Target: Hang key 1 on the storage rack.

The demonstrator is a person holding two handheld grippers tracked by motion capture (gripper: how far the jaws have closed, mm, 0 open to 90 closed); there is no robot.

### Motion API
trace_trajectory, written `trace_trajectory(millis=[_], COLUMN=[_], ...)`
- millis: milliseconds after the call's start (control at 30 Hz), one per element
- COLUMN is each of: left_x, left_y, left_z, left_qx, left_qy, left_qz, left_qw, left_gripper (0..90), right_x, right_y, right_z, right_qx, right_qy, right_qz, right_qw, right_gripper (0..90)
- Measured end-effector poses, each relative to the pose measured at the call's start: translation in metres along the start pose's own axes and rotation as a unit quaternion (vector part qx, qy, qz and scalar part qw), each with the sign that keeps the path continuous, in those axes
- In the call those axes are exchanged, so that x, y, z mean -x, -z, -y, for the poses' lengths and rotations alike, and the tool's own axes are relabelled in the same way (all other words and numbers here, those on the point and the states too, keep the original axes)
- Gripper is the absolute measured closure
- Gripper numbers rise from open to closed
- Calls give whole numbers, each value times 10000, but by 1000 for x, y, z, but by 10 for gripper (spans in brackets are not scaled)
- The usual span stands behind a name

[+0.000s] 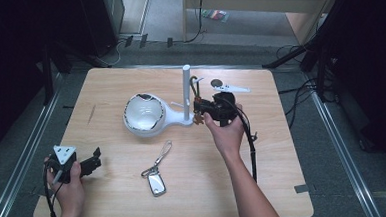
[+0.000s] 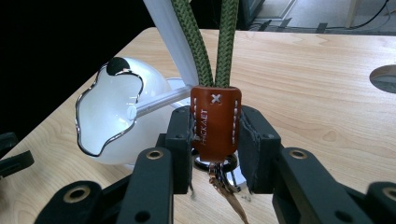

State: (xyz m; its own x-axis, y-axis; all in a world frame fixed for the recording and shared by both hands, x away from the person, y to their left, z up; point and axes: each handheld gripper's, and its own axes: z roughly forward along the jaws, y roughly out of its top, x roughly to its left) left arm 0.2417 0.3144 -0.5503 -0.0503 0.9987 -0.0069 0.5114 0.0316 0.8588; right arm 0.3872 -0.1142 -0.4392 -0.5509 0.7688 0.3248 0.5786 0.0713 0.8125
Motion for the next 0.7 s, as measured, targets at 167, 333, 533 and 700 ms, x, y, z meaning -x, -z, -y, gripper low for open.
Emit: trace_trajectory(millis=[167,333,533,700], left_x=[0,0,0,0], left_y=[0,0,0,0], left_z=[0,0,0,0], left_qx=[4,-5,-9,-6], left_qy=[5,-5,-2,4], left_qz=[3,3,3,5], left_qw=[10000,10000,10000,10000], left_gripper=[56,56,57,56], right_x=[-1,-1,-2,-2], right_y=[-2,-5,-8,-8], right_z=[1,3,3,4], right_qx=[-27,-78,-139,-162], right_qy=[3,21,12,28], right_qz=[-3,-18,-29,-32], right_qw=[10000,10000,9999,9999], right_gripper=[682,681,678,664])
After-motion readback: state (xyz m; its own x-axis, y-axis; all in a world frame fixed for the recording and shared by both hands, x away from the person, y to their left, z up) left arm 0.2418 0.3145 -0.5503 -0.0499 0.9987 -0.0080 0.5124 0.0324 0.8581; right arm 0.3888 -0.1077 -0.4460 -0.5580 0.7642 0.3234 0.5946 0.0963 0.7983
